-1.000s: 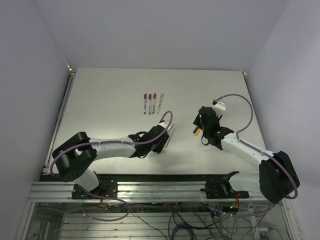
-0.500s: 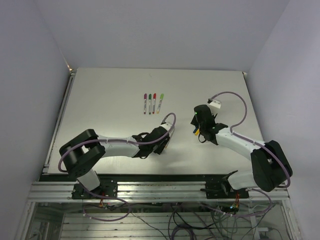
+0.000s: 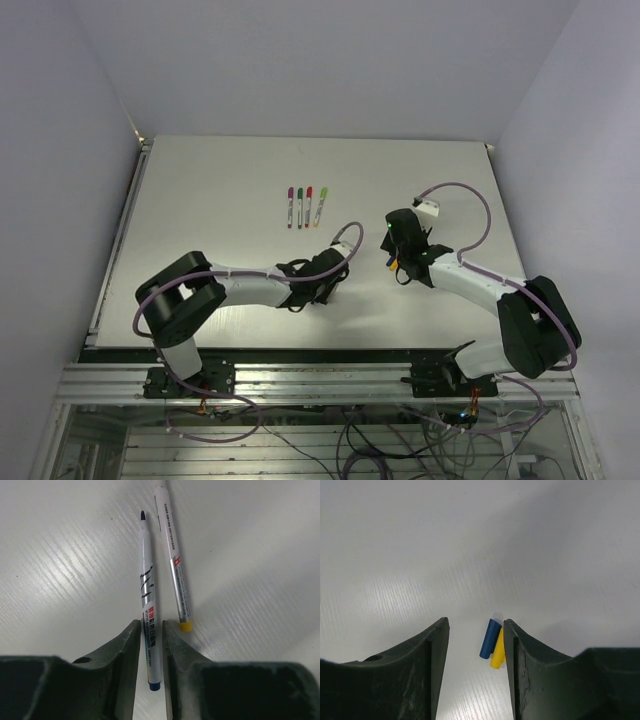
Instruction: Insert the pens into the pen caps
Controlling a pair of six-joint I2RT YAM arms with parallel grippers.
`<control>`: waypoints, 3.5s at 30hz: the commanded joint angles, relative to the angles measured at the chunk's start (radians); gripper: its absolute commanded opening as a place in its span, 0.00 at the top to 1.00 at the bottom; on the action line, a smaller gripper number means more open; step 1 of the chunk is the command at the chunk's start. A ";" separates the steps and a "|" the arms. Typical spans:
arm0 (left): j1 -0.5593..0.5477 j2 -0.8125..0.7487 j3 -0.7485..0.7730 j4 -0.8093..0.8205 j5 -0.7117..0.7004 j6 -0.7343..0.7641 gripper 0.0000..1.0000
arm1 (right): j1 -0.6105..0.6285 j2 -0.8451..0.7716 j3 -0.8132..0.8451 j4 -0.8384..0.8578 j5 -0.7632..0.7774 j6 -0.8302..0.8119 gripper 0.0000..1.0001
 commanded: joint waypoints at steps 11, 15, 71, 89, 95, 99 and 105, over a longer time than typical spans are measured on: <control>0.002 0.086 0.122 -0.231 0.001 -0.005 0.66 | -0.003 0.020 0.031 -0.004 -0.018 -0.004 0.53; 0.021 0.108 0.131 -0.242 0.027 -0.003 0.66 | -0.003 0.019 0.030 -0.001 -0.025 -0.006 0.54; 0.109 0.066 0.103 -0.230 0.184 0.000 0.93 | -0.002 0.188 0.071 -0.083 -0.095 0.053 0.56; 0.117 0.051 0.102 -0.213 0.222 0.005 0.93 | -0.003 0.196 0.047 -0.111 -0.081 0.082 0.59; 0.118 0.047 0.097 -0.206 0.241 0.001 0.93 | -0.002 0.238 0.059 -0.124 -0.086 0.089 0.61; 0.119 0.047 0.097 -0.201 0.250 -0.002 0.93 | -0.002 0.267 0.071 -0.141 -0.079 0.095 0.65; 0.124 0.049 0.097 -0.194 0.264 -0.003 0.93 | -0.002 0.292 0.077 -0.163 -0.070 0.108 0.70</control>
